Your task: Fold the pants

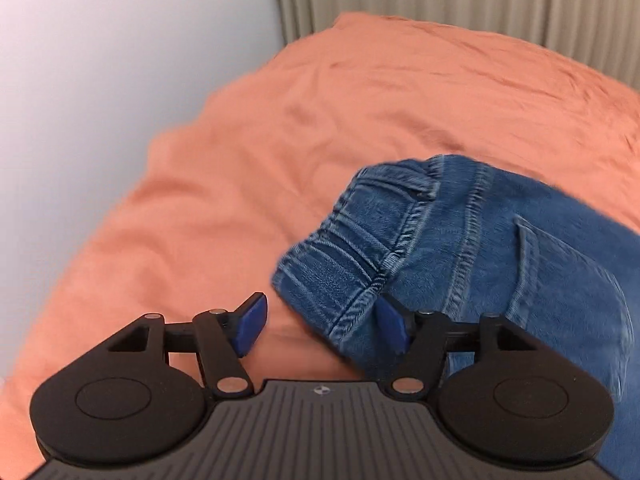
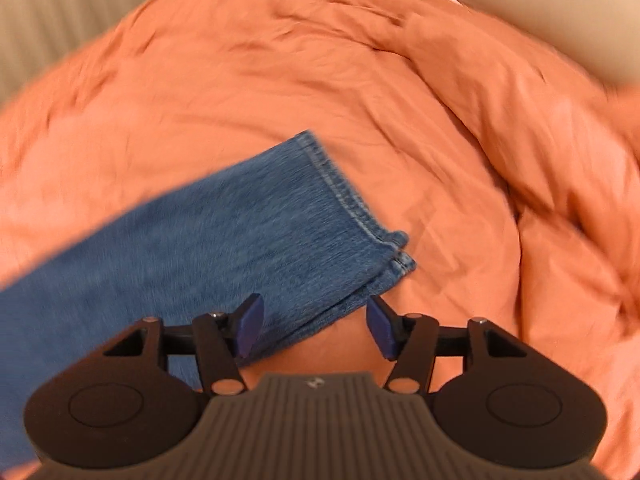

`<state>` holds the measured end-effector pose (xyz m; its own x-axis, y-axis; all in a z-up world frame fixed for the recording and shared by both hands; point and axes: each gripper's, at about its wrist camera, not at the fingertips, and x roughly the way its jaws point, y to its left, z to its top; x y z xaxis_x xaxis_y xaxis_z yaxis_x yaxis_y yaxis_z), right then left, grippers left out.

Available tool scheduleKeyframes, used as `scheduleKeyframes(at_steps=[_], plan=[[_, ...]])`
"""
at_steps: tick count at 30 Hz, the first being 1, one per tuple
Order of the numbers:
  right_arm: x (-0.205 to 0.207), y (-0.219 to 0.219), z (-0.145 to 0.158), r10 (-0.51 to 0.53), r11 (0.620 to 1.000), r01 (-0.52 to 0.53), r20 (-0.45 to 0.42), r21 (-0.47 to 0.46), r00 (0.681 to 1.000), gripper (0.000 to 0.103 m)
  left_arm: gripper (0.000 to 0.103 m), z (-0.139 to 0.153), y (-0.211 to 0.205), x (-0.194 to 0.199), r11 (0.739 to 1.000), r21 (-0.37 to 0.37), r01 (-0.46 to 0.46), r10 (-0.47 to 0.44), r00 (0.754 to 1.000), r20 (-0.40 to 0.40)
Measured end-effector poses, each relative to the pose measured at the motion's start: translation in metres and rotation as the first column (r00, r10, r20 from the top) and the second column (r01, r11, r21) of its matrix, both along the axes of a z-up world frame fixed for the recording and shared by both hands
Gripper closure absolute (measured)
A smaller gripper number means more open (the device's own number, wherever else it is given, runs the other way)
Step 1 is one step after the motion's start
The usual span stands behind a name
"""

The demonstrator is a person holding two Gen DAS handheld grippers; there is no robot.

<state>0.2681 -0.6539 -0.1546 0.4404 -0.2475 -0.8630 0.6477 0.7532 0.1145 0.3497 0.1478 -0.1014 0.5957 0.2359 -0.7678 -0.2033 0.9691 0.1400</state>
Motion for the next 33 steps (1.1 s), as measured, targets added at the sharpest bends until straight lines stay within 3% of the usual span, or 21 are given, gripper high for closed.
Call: scheduleKeyframes(at_steps=[6,9,10,12,16,19,21,25,29,33], plan=[[-0.021,-0.039,-0.033,-0.157,0.974,0.140,0.086,0.180,0.984,0.052,0.032,0.047,-0.064,-0.022,0.983,-0.011,0.184,-0.184,0.983,0.028],[-0.025,-0.055,-0.054,-0.208,0.955,0.178,0.110,0.238,0.972,0.052,0.046,0.057,-0.114,-0.021,0.949,-0.068,0.309,-0.308,0.951,0.028],[-0.026,-0.060,-0.060,-0.219,0.948,0.183,0.120,0.259,0.968,0.052,0.053,0.059,-0.133,-0.020,0.930,-0.090,0.356,-0.354,0.935,0.029],[-0.028,-0.069,-0.072,-0.231,0.939,0.181,0.145,0.292,0.962,0.052,0.057,0.059,-0.172,-0.016,0.888,-0.105,0.448,-0.448,0.894,0.025],[-0.030,-0.084,-0.093,-0.239,0.924,0.154,0.214,0.350,0.947,0.054,0.061,0.048,-0.261,-0.018,0.765,-0.083,0.639,-0.641,0.768,0.001],[-0.031,-0.089,-0.101,-0.221,0.935,0.126,0.270,0.331,0.937,0.070,0.064,0.029,-0.322,-0.016,0.675,-0.067,0.735,-0.737,0.676,-0.014],[-0.034,-0.091,-0.102,-0.218,0.942,0.122,0.294,0.313,0.931,0.086,0.064,0.015,-0.359,-0.014,0.620,-0.055,0.783,-0.785,0.619,-0.025],[-0.036,-0.095,-0.098,-0.189,0.951,0.092,0.319,0.296,0.929,0.093,0.066,-0.015,-0.422,-0.004,0.530,-0.042,0.847,-0.848,0.528,-0.052],[-0.032,-0.091,-0.084,-0.107,0.975,0.036,0.322,0.219,0.941,0.096,0.071,-0.035,-0.479,0.017,0.478,-0.017,0.878,-0.876,0.476,-0.082],[-0.030,-0.088,-0.075,-0.040,0.987,-0.011,0.311,0.162,0.950,0.096,0.076,-0.049,-0.516,0.042,0.485,-0.032,0.874,-0.870,0.479,-0.121]])
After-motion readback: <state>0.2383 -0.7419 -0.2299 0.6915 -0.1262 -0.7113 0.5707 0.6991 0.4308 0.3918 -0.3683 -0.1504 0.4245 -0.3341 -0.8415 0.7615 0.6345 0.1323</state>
